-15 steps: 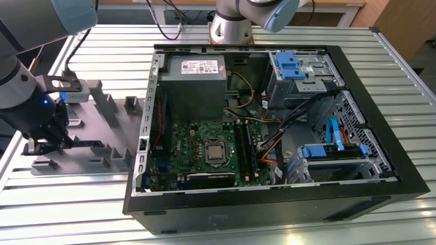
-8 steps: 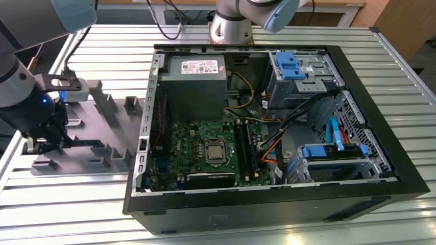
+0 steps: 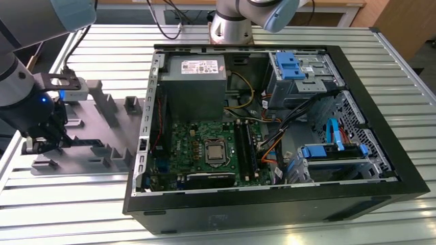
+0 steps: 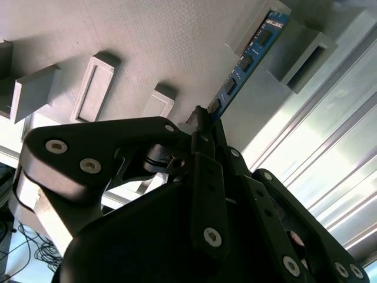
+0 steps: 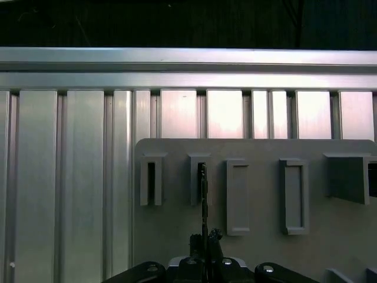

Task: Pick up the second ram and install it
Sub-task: 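Pick up the second ram and move it above second insertion slot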

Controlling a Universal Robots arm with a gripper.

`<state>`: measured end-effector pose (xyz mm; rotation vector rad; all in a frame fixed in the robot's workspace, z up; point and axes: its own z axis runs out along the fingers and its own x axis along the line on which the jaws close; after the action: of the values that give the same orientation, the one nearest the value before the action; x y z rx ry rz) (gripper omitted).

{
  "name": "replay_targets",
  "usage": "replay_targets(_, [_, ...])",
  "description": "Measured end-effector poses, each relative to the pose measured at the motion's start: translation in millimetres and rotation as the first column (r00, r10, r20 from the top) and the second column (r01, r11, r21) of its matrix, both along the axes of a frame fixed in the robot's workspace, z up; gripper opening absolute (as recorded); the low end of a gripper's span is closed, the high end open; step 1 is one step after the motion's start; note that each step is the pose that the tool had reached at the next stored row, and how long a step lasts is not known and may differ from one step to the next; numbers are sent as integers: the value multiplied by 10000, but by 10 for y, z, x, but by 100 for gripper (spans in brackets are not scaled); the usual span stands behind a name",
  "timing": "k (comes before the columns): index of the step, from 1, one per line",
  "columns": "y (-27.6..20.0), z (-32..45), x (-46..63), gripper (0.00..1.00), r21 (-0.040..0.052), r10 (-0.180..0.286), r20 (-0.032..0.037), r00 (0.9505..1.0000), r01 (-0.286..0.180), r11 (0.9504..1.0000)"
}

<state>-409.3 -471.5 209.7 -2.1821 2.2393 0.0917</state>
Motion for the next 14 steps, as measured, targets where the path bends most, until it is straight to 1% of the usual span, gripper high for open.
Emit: replay_targets(14, [0, 36, 0, 14, 0, 0, -1, 10000, 0, 10000])
